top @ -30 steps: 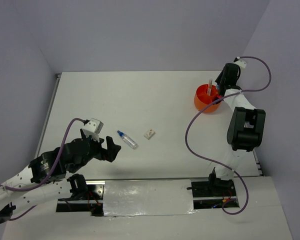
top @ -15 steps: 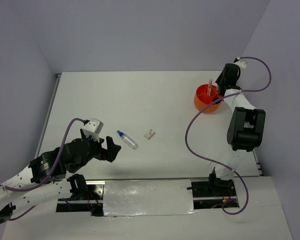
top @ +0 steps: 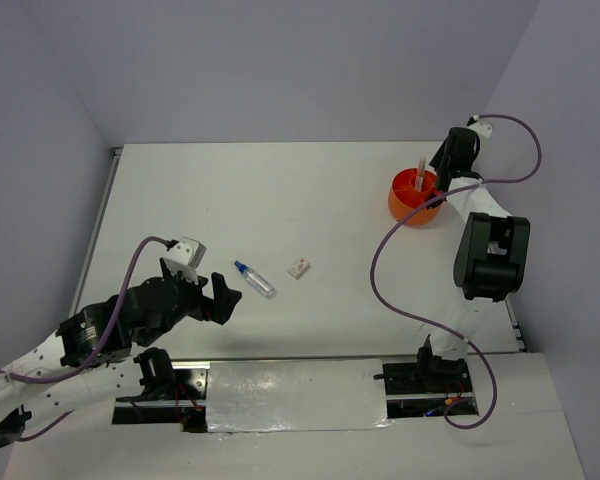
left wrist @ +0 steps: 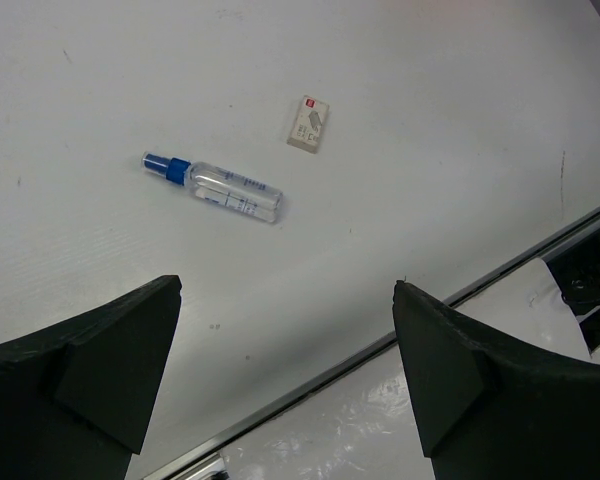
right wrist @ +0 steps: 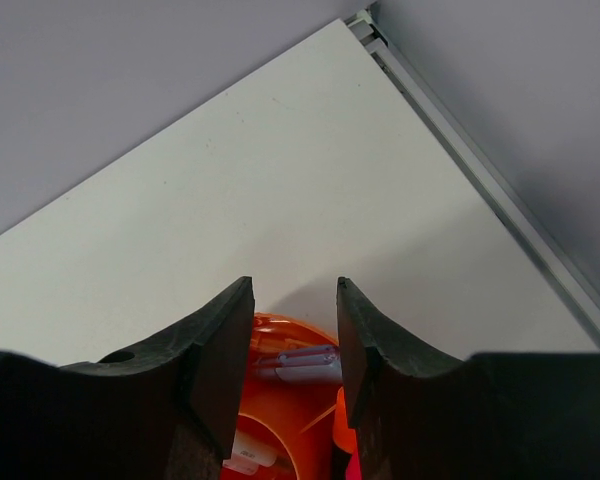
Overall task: Sort the stationery into containers
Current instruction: Place the stationery in the storage box.
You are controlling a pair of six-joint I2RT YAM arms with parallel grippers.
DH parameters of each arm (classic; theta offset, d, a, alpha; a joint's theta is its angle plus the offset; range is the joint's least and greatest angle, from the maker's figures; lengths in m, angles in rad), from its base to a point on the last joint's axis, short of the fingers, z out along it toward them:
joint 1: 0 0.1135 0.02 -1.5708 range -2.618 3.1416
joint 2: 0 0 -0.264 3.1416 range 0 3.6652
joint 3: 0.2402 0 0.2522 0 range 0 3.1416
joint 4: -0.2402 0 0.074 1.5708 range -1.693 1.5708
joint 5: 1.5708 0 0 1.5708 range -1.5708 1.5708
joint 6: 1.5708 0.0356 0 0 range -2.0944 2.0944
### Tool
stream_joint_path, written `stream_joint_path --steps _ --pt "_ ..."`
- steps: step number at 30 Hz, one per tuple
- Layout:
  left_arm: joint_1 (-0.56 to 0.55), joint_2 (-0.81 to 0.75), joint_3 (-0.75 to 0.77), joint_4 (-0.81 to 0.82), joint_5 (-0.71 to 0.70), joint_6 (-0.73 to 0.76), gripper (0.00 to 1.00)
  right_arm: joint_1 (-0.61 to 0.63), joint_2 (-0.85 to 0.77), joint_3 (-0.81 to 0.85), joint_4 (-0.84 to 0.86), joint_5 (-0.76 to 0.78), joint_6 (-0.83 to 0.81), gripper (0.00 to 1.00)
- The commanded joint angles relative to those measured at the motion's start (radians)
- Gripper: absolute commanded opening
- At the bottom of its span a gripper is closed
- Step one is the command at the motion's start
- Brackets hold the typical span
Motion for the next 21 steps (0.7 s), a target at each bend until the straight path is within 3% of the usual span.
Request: stream_joint_path --steps 1,7,15,19,20,21 --pt "-0.004 -0.006 -0.003 0.036 0.003 0.020 0.99 0.007 -0.004 0.033 0.019 0.008 0.005 0.46" --pt "-0.004 -0.003 -0.001 0.034 -0.004 0.020 0.99 0.014 -0.076 0.051 -0.013 -0.035 0.028 0.52" --pt "-0.004 0.031 0.011 0.005 -0.060 -0.009 0.99 0.040 -0.277 0.034 -0.076 -0.143 0.140 0.80" --pt "-0.001 0.037 0.013 0.004 -0.063 -0.009 0.99 0.148 -0.357 0.005 -0.201 -0.006 0.122 0.92" --pt "-0.002 0.040 0.011 0.002 -0.063 -0.007 0.99 0.236 -0.396 -0.015 -0.210 0.029 0.108 1.00" --pt "-0.001 0.042 0.013 0.004 -0.063 -0.007 0.99 0.279 -0.414 -0.050 -0.254 0.072 0.108 1.00"
